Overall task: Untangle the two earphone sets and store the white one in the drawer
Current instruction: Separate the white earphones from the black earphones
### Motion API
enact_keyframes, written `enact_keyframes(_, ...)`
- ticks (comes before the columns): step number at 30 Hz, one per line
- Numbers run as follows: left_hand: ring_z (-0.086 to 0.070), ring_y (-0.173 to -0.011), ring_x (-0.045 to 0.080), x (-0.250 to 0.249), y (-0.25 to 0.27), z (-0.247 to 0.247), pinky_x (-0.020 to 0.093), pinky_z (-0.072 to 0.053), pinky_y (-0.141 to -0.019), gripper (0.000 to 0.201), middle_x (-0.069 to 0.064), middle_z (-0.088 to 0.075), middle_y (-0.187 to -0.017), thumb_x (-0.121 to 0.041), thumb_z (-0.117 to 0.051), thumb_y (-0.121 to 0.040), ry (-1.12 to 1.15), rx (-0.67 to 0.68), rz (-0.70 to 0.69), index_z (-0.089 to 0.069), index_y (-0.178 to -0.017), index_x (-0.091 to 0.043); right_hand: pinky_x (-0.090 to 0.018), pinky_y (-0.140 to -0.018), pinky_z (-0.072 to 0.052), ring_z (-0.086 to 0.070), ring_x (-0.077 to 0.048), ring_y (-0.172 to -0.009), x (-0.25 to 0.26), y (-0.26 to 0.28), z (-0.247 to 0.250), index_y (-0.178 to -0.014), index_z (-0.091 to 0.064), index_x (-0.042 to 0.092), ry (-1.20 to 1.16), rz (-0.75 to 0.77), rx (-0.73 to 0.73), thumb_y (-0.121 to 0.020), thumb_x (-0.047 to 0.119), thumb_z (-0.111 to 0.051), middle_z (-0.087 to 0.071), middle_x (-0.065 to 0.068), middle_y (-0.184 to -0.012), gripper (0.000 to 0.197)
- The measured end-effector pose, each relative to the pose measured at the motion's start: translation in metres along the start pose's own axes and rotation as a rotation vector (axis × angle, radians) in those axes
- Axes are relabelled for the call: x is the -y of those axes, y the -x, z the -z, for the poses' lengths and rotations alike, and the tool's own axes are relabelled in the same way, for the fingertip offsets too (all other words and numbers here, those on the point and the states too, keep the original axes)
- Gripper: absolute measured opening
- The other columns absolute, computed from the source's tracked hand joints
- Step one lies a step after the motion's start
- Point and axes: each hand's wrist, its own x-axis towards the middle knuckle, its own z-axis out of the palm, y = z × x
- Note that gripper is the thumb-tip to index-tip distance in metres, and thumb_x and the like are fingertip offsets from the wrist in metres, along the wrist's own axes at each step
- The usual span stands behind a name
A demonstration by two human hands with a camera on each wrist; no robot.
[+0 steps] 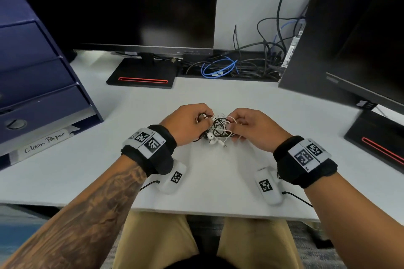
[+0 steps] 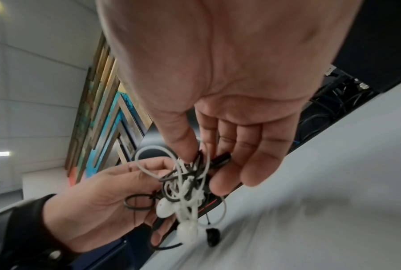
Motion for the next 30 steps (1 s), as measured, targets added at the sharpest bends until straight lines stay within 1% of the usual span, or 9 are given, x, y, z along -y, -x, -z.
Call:
enact_keyframes(6,-0.052,-0.054,0.003,-0.002,0.029,-0.01,0.021,-0.044,-0.06,0.012,-0.007,-0.061,-0.076,-0.028,-0.063,-0.095,0.083,0.001,0.022,-0.066,-0.106,-0.024,-0.027,-0.061,-0.054,-0.072,-0.016,-0.071,-0.003,0.026,-0.012,-0.102,-0.064,0.008,-0.143,-0.031,0.012,-0.1,0.017,-0.062,-0.077,-0.008,-0.087,0.01)
enact_keyframes(10,-0.057,-0.061,0.005,-0.002,0.033,-0.009,0.021,-0.046,-0.056,0.008,0.005,-0.069,-0.089,-0.018,-0.063,-0.095,0.199,-0.048,0.042,-0.067,-0.101,-0.018,-0.028,-0.061,-0.054,-0.072,-0.018,-0.072,-0.006,0.029,-0.018,-0.107,-0.062,0.007,-0.279,-0.053,-0.033,-0.097,0.007,-0.064,-0.074,-0.008,-0.091,0.01)
enact_keyframes(12,-0.065,-0.063,0.013,-0.005,0.035,-0.01,0.024,-0.05,-0.047,0.009,0.006,-0.07,-0.088,-0.008,-0.059,-0.096,0.351,-0.07,0.106,-0.065,-0.101,-0.011,-0.031,-0.065,-0.055,-0.069,-0.018,-0.078,-0.009,0.029,-0.023,-0.112,-0.062,0.01,-0.331,-0.069,-0.054,-0.092,-0.003,-0.063,-0.07,-0.007,-0.103,0.024)
enact_keyframes(16,-0.07,-0.063,0.019,-0.005,0.041,-0.015,0.031,-0.056,-0.049,0.012,0.004,-0.07,-0.081,0.002,-0.053,-0.097,0.56,-0.072,0.141,-0.06,-0.097,-0.008,-0.032,-0.071,-0.057,-0.068,-0.022,-0.089,-0.014,0.03,-0.033,-0.122,-0.058,0.018,-0.411,-0.113,-0.04,-0.09,-0.002,-0.064,-0.065,-0.013,-0.121,0.038)
enact_keyframes(19,-0.069,-0.062,0.018,-0.006,0.043,-0.018,0.032,-0.057,-0.051,0.01,0.005,-0.069,-0.079,0.002,-0.052,-0.098,0.644,-0.066,0.149,-0.058,-0.098,-0.007,-0.031,-0.07,-0.055,-0.068,-0.02,-0.083,-0.016,0.033,-0.034,-0.126,-0.055,0.011,-0.454,-0.116,-0.008,-0.096,0.004,-0.063,-0.071,-0.018,-0.102,0.033)
enact_keyframes(22,-0.069,-0.065,0.017,-0.008,0.042,-0.021,0.03,-0.053,-0.052,0.006,0.009,-0.07,-0.083,-0.006,-0.054,-0.099,0.651,-0.041,0.167,-0.059,-0.101,-0.004,-0.031,-0.071,-0.053,-0.066,-0.015,-0.074,-0.019,0.034,-0.032,-0.115,-0.059,0.004,-0.399,-0.079,-0.031,-0.096,0.008,-0.066,-0.072,-0.007,-0.081,0.021)
enact_keyframes(24,-0.068,-0.069,0.017,-0.008,0.042,-0.023,0.029,-0.052,-0.056,0.017,0.012,-0.071,-0.085,-0.02,-0.057,-0.099,0.595,-0.04,0.16,-0.063,-0.101,-0.004,-0.032,-0.07,-0.052,-0.064,-0.015,-0.071,-0.019,0.034,-0.031,-0.111,-0.061,0.003,-0.406,-0.065,-0.049,-0.095,0.009,-0.068,-0.071,-0.005,-0.077,0.018)
enact_keyframes(26,-0.064,-0.071,0.009,-0.008,0.042,-0.026,0.023,-0.051,-0.063,0.025,0.004,-0.071,-0.082,-0.028,-0.061,-0.096,0.526,-0.063,0.108,-0.067,-0.097,-0.005,-0.031,-0.069,-0.052,-0.063,-0.017,-0.072,-0.016,0.035,-0.033,-0.11,-0.063,0.005,-0.41,-0.052,-0.053,-0.094,0.01,-0.069,-0.07,-0.008,-0.077,0.018)
enact_keyframes(30,-0.067,-0.081,0.003,-0.003,0.042,-0.03,0.017,-0.051,-0.079,0.017,0.003,-0.076,-0.096,-0.013,-0.072,-0.089,0.498,-0.057,-0.006,-0.069,-0.105,-0.008,-0.031,-0.071,-0.049,-0.061,-0.018,-0.07,-0.011,0.034,-0.034,-0.115,-0.06,0.013,-0.43,-0.004,-0.077,-0.094,0.013,-0.069,-0.07,-0.006,-0.076,0.023)
